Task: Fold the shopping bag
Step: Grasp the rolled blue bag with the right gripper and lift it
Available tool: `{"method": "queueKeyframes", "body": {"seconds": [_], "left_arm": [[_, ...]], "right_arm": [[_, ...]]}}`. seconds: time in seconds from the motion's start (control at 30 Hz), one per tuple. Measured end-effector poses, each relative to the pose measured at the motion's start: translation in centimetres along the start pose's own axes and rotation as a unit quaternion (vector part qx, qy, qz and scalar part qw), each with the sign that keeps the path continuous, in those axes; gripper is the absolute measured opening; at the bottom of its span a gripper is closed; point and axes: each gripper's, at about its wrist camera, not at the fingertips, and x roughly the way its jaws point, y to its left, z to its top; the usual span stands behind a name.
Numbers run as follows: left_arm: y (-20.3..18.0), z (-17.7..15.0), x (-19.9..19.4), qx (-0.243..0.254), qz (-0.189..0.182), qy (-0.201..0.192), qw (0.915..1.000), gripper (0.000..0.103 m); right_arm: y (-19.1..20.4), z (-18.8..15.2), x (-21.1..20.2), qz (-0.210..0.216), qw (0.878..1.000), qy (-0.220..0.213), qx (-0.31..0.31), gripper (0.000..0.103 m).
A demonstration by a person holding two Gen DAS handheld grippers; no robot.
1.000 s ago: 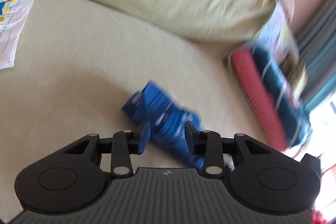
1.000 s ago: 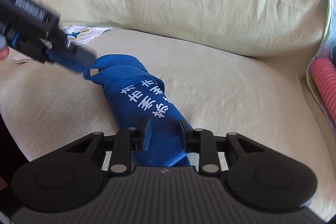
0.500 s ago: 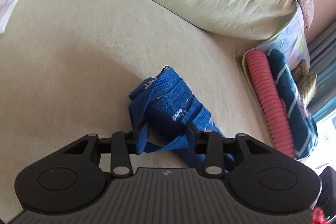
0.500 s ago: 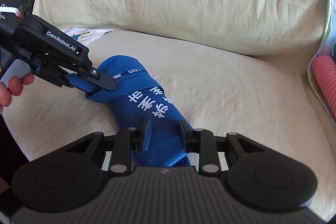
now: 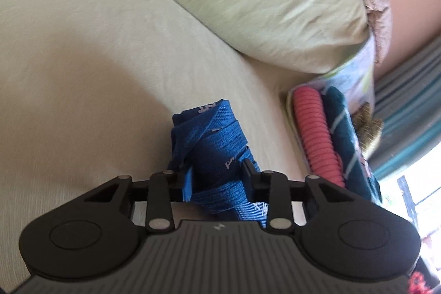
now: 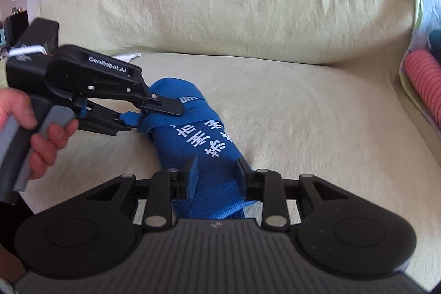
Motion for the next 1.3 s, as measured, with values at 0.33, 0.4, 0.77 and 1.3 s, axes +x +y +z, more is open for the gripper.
{"method": "queueKeyframes", "body": {"seconds": [0.33,0.4,0.77,1.3], "left_arm": [[-1.3,3.4,1.9,0.128,-0.064,0.07,0.9872,0.038],[-0.9,3.4,2.1,0.125,-0.077,0.07,0.9867,0.038],[0.6,4.1,2.1,0.135,-0.142,0.081,0.9772,0.038],[-6.0,-0.1,2.3,0.169,-0.144,0.174,0.9594,0.038]], "right_arm": [[-9.7,3.4,4.6,0.151,0.966,0.083,0.194,0.058],[-9.6,2.8,5.3,0.15,0.963,0.089,0.206,0.058],[-9.3,1.0,7.6,0.212,0.939,0.069,0.262,0.075],[-4.4,-5.8,0.2,0.148,0.913,-0.007,0.381,0.03]]}}
